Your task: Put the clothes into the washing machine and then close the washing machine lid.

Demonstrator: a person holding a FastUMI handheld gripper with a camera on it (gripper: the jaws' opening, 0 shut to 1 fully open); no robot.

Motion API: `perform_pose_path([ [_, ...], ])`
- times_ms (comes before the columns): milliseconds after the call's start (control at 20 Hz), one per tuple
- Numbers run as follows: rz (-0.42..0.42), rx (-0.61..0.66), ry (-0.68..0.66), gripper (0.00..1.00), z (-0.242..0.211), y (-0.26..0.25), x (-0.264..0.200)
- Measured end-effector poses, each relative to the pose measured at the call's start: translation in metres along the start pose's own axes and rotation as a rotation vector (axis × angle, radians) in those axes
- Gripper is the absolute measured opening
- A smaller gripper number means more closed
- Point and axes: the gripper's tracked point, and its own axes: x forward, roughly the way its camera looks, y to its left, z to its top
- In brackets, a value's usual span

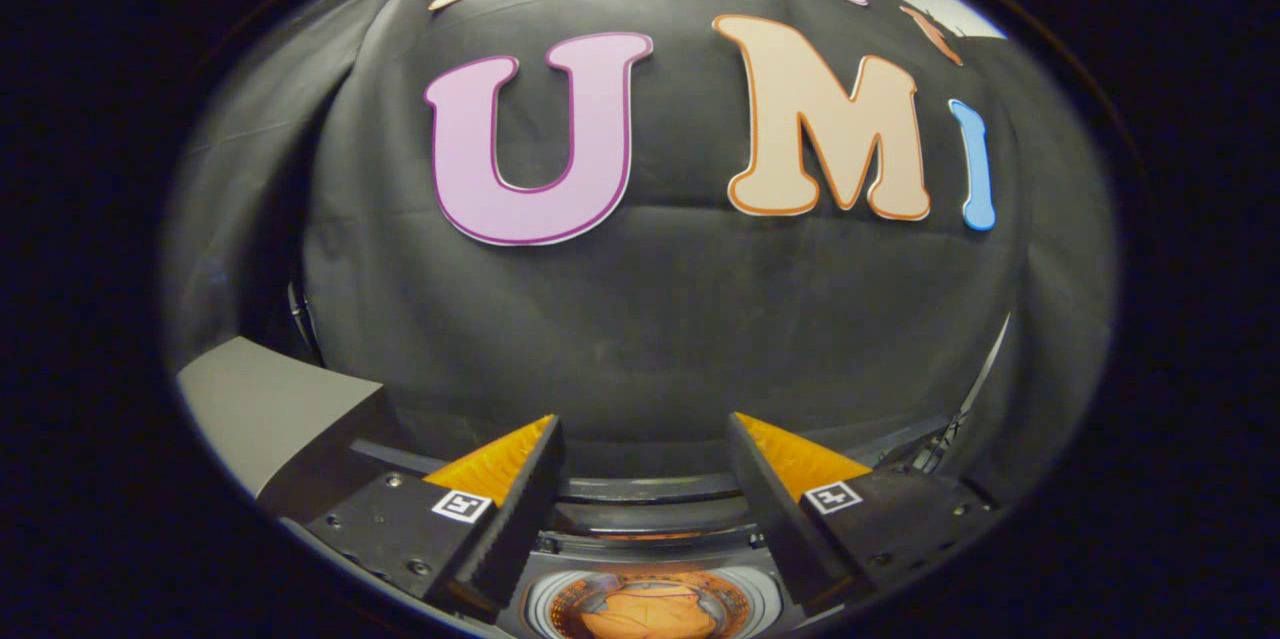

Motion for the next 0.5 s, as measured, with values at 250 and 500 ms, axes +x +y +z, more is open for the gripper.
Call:
perform_pose_path([
  [250, 0.011, -0.002, 0.038, 0.98, -0.0065, 0.0032, -0.0074],
  [500, 0.009, 0.005, -0.022, 0.97, -0.0027, 0.0034, -0.004],
])
